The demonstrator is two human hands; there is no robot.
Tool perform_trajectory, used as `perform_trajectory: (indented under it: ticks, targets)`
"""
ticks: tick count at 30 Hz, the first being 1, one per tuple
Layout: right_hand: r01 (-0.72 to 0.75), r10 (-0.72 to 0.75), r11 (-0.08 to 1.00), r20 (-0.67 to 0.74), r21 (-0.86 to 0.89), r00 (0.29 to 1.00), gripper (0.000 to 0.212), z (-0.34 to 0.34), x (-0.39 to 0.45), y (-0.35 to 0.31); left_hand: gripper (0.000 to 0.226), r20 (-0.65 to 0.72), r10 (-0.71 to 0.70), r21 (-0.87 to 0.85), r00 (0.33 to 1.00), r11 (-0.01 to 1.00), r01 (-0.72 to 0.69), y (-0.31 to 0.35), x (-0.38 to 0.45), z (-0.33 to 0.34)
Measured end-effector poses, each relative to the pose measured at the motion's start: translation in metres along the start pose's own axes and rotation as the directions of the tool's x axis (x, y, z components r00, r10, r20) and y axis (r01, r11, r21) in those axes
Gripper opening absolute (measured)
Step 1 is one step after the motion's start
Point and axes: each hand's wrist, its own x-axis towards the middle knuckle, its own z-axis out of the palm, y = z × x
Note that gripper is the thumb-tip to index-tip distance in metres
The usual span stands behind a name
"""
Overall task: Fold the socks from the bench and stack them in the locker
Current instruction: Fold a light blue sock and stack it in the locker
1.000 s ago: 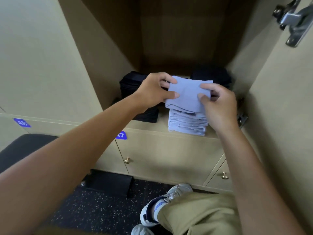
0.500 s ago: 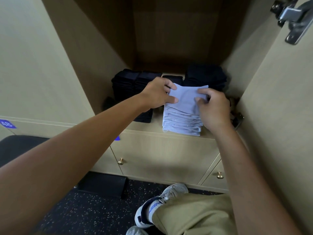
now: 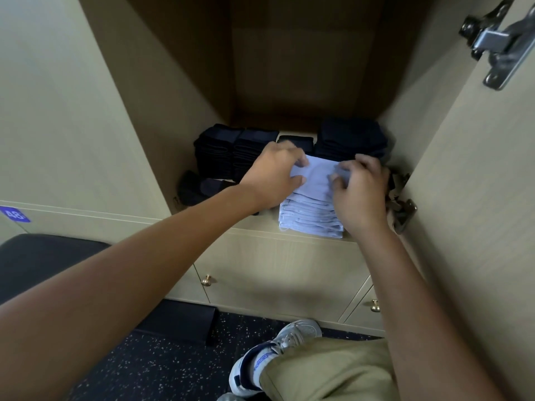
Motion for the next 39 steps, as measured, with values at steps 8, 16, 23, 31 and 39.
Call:
perform_trajectory:
  ticks: [8, 16, 23, 31, 39]
  targets:
    - [0.113, -0.100, 0.991, 0.166, -0.071, 0.981, 0.042, -0.003, -0.006, -0.008, 0.050, 0.128, 0.036, 0.076, 0.991, 0.996, -0.046, -0.009, -0.009, 0.000]
    - [0.148, -0.028, 0.960, 0.446, -0.238, 0.895, 0.054, 0.006, -0.003, 0.002, 0.055, 0.164, -0.045, 0.092, 0.985, 0.995, 0.030, -0.010, -0.019, 0.009]
    - [0.125, -0.011, 0.967, 0.457, -0.220, 0.890, 0.056, 0.004, -0.003, 0.004, 0.051, 0.158, -0.051, -0.002, 0.986, 0.999, 0.052, -0.011, -0.026, 0.006]
    - [0.248, -0.236, 0.959, 0.100, -0.137, 0.967, 0.036, -0.001, -0.013, -0.005, 0.014, -0.134, -0.022, -0.095, 0.991, 0.995, 0.009, -0.010, -0.050, -0.029]
    - [0.368, -0.366, 0.925, 0.043, -0.094, 0.930, 0.016, 0.000, -0.030, -0.030, 0.012, -0.128, -0.007, 0.008, 0.992, 1.000, 0.008, -0.034, -0.119, -0.068]
